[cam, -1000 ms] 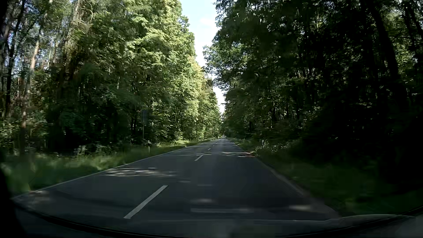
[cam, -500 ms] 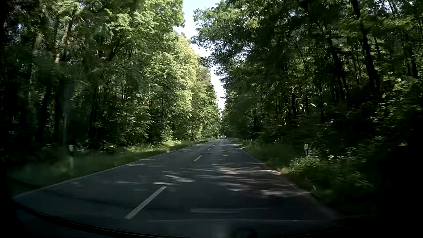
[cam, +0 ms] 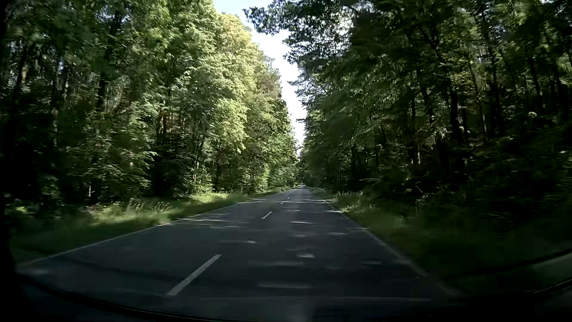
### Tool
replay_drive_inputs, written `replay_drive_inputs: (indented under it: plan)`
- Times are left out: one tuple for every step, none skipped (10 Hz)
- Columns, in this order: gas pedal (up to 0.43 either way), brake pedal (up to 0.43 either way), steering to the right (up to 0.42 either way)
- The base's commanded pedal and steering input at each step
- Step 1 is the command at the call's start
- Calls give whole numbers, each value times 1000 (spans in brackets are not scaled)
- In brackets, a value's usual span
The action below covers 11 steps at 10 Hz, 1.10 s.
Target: Follow the waypoints while adhering to traffic rules and regulations
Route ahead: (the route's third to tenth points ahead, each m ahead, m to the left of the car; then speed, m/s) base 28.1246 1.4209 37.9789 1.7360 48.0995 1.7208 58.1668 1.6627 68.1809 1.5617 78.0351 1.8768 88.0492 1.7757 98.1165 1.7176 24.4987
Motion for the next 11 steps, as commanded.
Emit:
replay_drive_inputs:
  plan:
    - [339,30,-1]
    - [331,30,-1]
    - [331,30,-1]
    - [331,30,0]
    - [331,30,0]
    - [331,30,-1]
    - [331,30,0]
    - [331,30,-1]
    - [331,30,-1]
    - [331,30,-1]
    - [331,30,0]
